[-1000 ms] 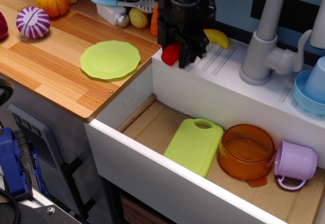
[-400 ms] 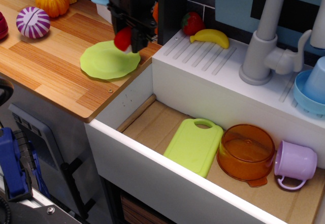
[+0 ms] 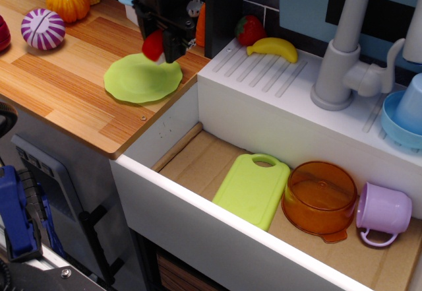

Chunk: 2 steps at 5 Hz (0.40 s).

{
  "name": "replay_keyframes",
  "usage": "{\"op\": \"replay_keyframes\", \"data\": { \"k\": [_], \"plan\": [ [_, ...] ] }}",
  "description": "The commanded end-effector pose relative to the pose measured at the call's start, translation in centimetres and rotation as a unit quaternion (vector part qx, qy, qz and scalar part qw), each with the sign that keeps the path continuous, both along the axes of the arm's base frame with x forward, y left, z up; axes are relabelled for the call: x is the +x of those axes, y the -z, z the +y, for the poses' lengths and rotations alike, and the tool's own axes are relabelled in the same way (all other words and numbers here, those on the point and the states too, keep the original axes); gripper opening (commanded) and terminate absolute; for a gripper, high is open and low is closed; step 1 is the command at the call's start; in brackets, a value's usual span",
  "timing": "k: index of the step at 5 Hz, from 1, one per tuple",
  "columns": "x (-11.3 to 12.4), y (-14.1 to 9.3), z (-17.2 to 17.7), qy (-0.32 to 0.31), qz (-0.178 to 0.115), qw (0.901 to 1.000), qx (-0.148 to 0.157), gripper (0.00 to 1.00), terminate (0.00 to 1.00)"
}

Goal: Put sushi on plate

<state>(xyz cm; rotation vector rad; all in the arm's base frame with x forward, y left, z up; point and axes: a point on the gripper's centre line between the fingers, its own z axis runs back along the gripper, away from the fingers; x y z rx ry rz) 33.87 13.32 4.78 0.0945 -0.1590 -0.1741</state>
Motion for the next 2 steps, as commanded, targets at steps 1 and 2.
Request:
{"op": "replay_keyframes", "data": {
  "k": [1, 2],
  "plan": [
    [-0.39, -0.62, 0.69, -0.005, -0.012, 0.9999, 0.003, 1.0, 0.0],
    [-0.79, -0.18, 0.9, -0.008, -0.011, 0.9999, -0.002, 1.0, 1.0]
  ]
}}
